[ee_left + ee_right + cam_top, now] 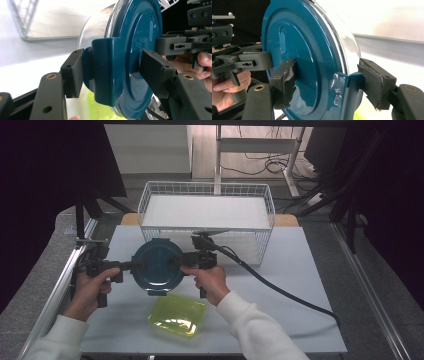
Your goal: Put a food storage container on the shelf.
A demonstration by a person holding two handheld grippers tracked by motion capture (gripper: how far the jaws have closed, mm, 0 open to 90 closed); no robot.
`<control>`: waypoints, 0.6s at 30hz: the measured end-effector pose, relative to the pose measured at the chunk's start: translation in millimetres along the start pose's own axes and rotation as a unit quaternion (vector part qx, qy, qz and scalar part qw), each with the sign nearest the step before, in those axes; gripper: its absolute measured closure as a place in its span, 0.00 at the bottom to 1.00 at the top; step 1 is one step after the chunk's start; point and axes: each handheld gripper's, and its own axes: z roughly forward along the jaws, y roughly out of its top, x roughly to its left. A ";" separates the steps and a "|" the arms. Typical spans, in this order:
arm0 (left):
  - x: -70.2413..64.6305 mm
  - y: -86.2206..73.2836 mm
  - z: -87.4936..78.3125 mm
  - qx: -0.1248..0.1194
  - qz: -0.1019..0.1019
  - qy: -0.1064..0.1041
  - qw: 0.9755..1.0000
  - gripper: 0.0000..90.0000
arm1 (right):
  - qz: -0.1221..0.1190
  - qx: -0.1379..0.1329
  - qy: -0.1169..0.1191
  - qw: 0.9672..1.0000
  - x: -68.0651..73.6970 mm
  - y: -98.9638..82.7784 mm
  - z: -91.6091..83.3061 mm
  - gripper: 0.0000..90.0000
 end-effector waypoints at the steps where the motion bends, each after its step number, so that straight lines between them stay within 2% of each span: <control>1: 0.0 0.0 0.0 0.000 0.000 0.000 1.000 0.43 | 0.001 0.001 -0.001 1.000 -1.7 -0.5 -2.5 0.35; 4: -7.0 1.0 10.6 0.005 0.002 -0.004 1.000 0.43 | 0.003 -0.003 -0.003 1.000 -6.6 -2.3 -8.4 0.35; 9: -21.9 4.7 29.3 0.016 0.011 -0.010 1.000 0.43 | 0.010 -0.015 -0.009 1.000 -21.2 -6.7 -28.0 0.35; 18: -41.1 9.9 50.8 0.031 0.025 -0.018 0.999 0.43 | 0.015 -0.036 -0.014 0.999 -38.7 -13.9 -54.3 0.35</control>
